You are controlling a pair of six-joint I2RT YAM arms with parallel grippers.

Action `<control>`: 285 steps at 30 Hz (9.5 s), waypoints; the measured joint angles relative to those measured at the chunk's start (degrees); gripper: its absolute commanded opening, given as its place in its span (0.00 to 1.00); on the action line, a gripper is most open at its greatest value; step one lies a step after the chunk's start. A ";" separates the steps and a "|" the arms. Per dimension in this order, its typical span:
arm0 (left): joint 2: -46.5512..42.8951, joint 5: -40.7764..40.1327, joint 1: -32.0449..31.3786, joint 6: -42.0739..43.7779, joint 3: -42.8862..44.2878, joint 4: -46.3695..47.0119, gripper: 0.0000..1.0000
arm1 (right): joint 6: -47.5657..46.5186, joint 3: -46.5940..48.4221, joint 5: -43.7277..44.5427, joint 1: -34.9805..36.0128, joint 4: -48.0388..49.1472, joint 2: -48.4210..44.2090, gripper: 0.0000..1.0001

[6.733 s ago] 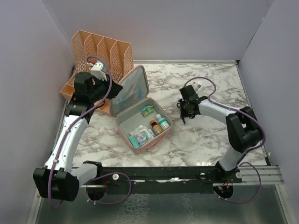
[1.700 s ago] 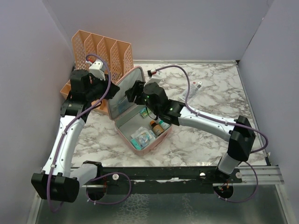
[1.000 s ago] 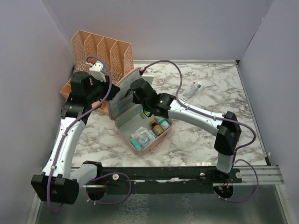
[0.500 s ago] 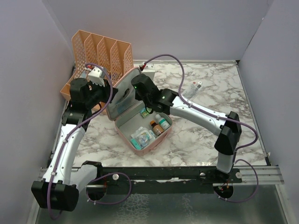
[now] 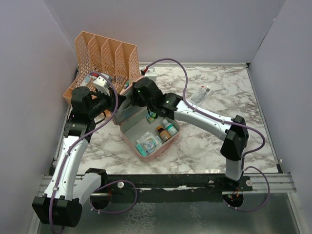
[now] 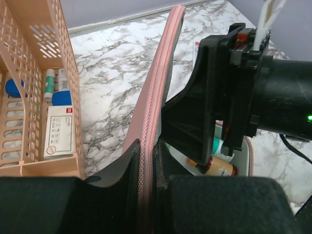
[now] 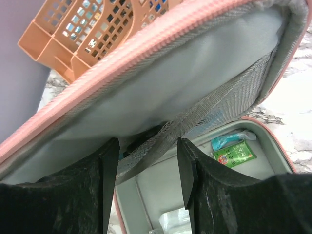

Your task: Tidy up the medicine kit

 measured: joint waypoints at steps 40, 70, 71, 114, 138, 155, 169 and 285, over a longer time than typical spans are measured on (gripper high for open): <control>0.17 0.81 -0.07 -0.15 -0.20 0.35 0.00 | 1.77 -5.29 -2.10 -3.30 0.42 -2.84 0.55; 0.26 0.79 -0.13 0.31 -0.11 0.35 0.00 | 2.32 -0.55 13.38 -2.62 -8.46 2.93 0.50; 0.26 0.79 -0.13 0.33 -0.11 0.35 0.00 | 1.95 -1.99 11.85 -2.89 -7.85 1.62 0.51; 0.46 6.29 0.04 0.92 -0.11 -0.48 0.29 | 15.10 -15.91 -7.37 -4.63 17.25 -14.84 0.62; -0.98 18.18 0.02 -5.51 2.58 -2.69 0.62 | 19.93 -38.93 -6.84 -4.68 17.40 -29.77 0.43; 0.15 4.02 0.02 -15.72 -3.89 -3.45 0.92 | 29.24 -54.34 -12.76 -4.68 3.67 -40.81 0.66; 4.66 -1.84 0.02 -15.32 -12.24 -2.38 0.99 | 30.64 -54.75 -13.60 -4.70 -8.00 -41.27 0.67; 4.61 -23.23 -12.61 -14.91 -11.19 6.62 0.98 | -12.31 -56.26 -0.72 -16.04 7.39 -36.70 0.57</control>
